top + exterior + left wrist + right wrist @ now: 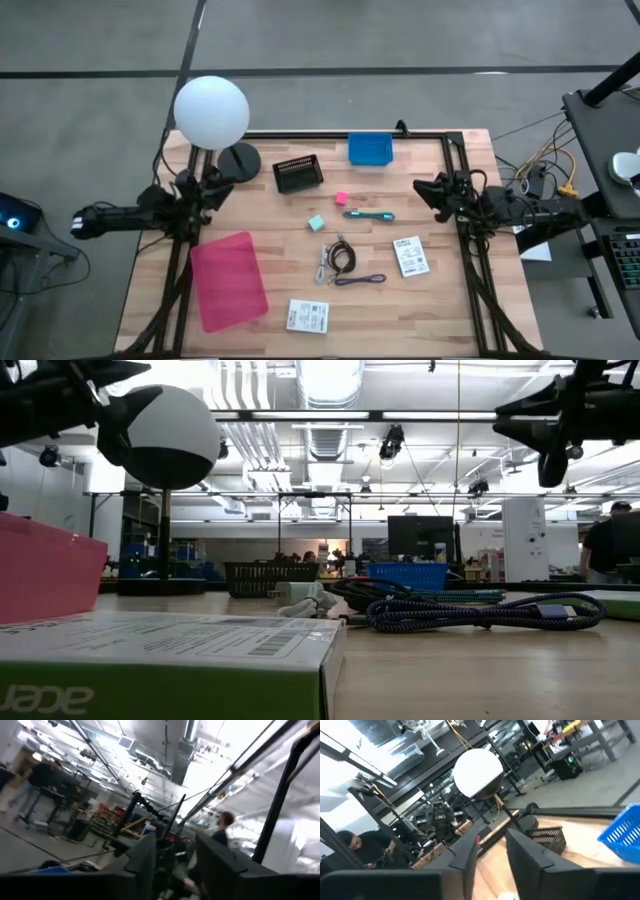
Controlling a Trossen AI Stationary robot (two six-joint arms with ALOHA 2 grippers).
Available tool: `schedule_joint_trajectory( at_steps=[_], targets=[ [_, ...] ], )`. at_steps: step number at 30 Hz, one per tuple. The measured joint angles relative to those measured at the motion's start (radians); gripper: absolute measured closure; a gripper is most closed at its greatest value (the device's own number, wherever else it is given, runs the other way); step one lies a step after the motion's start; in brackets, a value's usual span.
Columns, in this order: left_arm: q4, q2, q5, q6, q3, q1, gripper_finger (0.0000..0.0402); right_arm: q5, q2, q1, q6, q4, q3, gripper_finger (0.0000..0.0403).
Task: Pick and place items into bin
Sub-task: Put the blue patterned charger cable into the light pink bin
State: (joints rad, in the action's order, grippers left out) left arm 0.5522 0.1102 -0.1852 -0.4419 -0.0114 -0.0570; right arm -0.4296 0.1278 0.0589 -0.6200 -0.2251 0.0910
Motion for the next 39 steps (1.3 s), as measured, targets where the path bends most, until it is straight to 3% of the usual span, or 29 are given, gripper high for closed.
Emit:
schedule_joint_trajectory(
  at_steps=[9, 20, 39],
  targets=[
    [0.081, 0.054, 0.004, 0.006, -0.062, 0.000, 0.0242, -0.045, 0.107, 0.000, 0.029, -0.228, 0.010, 0.0233],
    [0.116, 0.183, 0.064, 0.012, -0.127, 0.000, 0.0242, -0.041, 0.251, 0.000, 0.053, -0.217, 0.124, 0.0217],
    [0.121, 0.301, 0.077, 0.005, -0.178, 0.000, 0.0242, 0.012, 0.565, 0.000, 0.178, 0.262, 0.488, 0.0211]
  ],
)
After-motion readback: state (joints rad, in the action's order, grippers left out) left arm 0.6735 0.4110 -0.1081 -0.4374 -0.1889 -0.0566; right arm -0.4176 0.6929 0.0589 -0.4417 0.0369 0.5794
